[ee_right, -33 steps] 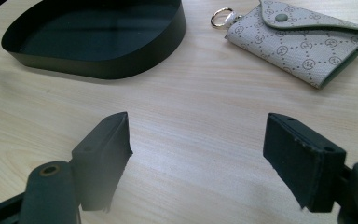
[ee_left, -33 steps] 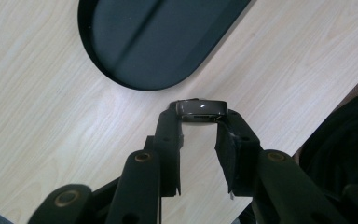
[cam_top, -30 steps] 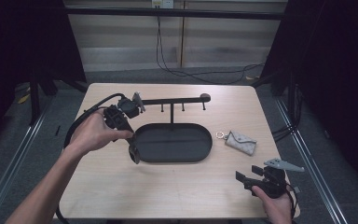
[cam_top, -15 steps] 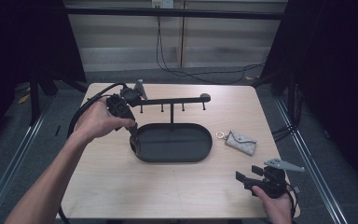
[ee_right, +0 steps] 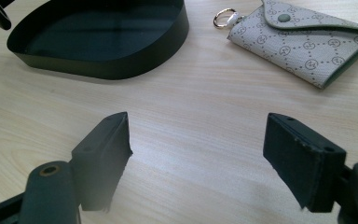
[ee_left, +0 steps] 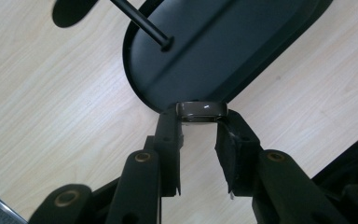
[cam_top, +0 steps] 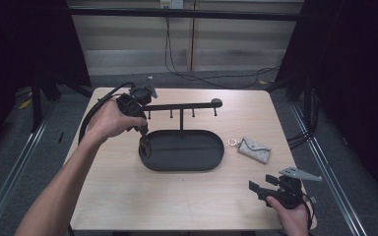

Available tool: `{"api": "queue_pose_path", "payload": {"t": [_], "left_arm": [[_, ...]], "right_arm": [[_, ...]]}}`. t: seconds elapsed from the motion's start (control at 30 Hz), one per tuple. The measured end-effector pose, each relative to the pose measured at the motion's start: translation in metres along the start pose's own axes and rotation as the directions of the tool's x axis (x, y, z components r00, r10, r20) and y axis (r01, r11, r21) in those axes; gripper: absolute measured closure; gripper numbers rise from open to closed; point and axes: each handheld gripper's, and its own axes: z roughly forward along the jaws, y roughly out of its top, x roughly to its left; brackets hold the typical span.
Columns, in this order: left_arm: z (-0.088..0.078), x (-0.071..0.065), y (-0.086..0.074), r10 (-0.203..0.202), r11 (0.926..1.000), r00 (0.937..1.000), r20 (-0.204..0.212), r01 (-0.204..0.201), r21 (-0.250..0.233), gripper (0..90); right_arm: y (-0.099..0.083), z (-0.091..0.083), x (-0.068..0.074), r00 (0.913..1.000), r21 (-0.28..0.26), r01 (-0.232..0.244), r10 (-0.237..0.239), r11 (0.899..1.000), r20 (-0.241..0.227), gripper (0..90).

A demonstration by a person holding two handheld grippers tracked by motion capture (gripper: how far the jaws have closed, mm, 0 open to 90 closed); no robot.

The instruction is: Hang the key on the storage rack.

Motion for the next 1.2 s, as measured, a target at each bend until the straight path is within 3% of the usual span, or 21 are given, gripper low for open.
{"api": "queue_pose_path", "payload": {"t": [0.57,0.9,1.0,1.2], "left_arm": [[0.005,0.013,0.019,-0.059,0.9983,0.9982,0.007,0.059,0.005,70.7],[0.017,0.016,0.031,-0.120,0.9927,0.9925,0.025,0.120,0.015,70.7],[0.016,0.018,0.034,-0.113,0.9934,0.9935,0.011,0.113,0.020,70.6],[0.017,0.019,0.037,-0.159,0.9869,0.9873,-0.004,0.159,0.027,70.6]], "right_arm": [[0.000,0.000,0.000,1.0000,0.005,-0.001,0.001,1.000,-0.008,23.0],[0.000,0.000,0.000,1.0000,0.006,0.001,-0.001,1.000,-0.009,23.0],[0.000,0.000,0.000,1.0000,0.006,0.002,-0.002,1.000,-0.010,23.0],[0.000,0.000,-0.001,0.9999,0.004,0.001,-0.001,1.000,-0.011,23.0]]}}
